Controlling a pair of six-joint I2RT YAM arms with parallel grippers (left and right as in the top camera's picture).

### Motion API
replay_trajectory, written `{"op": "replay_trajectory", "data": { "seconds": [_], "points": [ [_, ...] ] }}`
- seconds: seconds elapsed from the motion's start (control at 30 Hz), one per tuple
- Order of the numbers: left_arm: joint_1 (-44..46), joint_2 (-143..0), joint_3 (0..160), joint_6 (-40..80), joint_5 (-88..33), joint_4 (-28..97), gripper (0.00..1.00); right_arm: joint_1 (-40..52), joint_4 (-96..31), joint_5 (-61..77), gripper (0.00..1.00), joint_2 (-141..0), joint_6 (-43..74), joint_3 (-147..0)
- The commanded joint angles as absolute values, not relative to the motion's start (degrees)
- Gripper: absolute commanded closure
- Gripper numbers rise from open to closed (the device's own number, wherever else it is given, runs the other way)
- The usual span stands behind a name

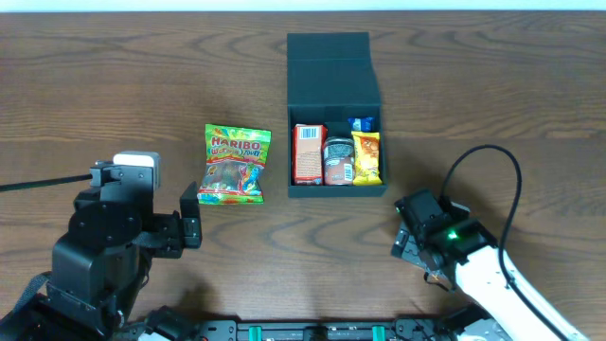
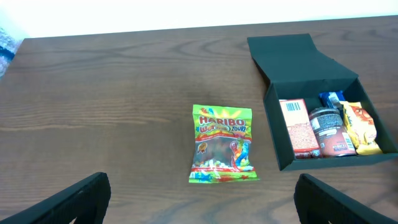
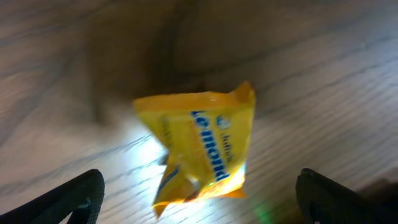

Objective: Pack container
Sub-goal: 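Lower the right gripper onto the yellow Le-mond packet and grasp it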

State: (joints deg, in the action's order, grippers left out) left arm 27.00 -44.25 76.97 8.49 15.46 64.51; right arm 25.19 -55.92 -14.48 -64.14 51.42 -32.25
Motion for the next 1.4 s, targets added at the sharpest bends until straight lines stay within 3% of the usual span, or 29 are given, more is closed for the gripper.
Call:
{"op": "replay_trajectory", "data": {
  "seconds": [0.0, 0.6, 0.8, 0.97, 1.37],
  "points": [
    [26.6, -44.2, 77.7, 7.5, 16.5, 64.6, 0.05, 24.1, -55.2, -16.7, 0.01, -66.8, 50.8, -33.4],
    [26.6, -44.2, 77.7, 7.5, 16.5, 64.6, 0.05, 24.2, -41.1, -4.2, 0.01, -72.6, 43.4, -33.4],
    [26.6, -44.2, 77.7, 7.5, 16.5, 64.6, 0.05, 27.8, -42.3, -20.3, 0.01, -72.8, 32.3, -33.4],
    [26.6, -44.2, 77.7, 7.5, 16.5, 64.6, 0.05, 37.6, -42.6, -18.8, 0.01, -72.4, 13.8, -33.4],
    [26.6, -44.2, 77.7, 7.5, 16.5, 64.6, 0.05, 40.2, -47.3, -20.4, 0.04, -71.1, 13.9, -32.4]
  ]
}}
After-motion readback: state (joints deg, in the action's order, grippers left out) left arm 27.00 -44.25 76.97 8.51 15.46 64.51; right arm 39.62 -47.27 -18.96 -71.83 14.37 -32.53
